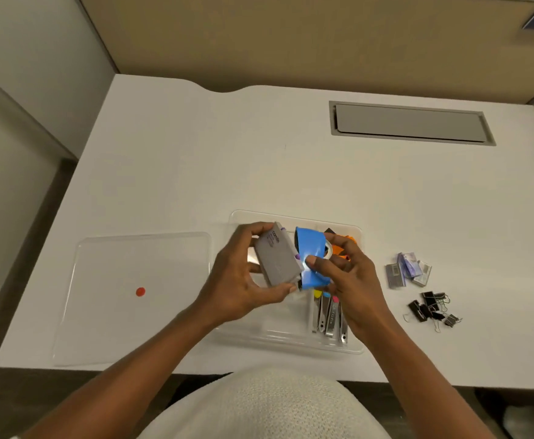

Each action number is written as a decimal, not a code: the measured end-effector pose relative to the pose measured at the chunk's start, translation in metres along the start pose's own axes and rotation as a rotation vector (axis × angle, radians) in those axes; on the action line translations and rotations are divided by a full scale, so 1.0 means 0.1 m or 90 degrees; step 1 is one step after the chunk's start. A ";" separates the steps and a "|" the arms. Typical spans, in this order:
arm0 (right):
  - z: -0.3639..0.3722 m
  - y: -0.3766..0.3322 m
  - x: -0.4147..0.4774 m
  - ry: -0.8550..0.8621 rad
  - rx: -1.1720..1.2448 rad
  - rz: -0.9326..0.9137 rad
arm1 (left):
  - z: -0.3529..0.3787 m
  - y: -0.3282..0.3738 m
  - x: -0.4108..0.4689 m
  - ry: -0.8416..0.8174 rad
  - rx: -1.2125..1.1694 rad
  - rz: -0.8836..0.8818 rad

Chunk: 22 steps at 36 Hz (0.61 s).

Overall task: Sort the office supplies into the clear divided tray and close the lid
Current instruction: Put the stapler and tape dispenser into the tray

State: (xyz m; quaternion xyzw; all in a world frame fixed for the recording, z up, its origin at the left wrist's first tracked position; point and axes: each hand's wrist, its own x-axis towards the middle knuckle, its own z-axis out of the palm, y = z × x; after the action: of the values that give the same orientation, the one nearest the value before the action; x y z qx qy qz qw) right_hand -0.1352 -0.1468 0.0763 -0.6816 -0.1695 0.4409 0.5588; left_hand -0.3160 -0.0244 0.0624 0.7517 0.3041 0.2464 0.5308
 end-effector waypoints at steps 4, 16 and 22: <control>0.06 0.03 0.16 0.085 -0.147 -0.065 | -0.25 -0.16 0.21 0.001 0.205 0.061; 0.42 0.20 0.39 0.139 -0.596 -0.184 | -0.50 -0.47 0.75 -0.289 0.672 0.154; 0.52 0.31 0.53 0.147 -0.780 -0.184 | -0.47 -0.48 0.88 -0.380 0.745 0.130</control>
State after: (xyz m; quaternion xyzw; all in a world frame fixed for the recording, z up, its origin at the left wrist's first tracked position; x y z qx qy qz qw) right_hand -0.1555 -0.0863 0.0269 -0.8908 -0.4199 0.1075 0.1363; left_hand -0.2969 0.0811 0.0362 0.9769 0.1547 -0.1291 0.0708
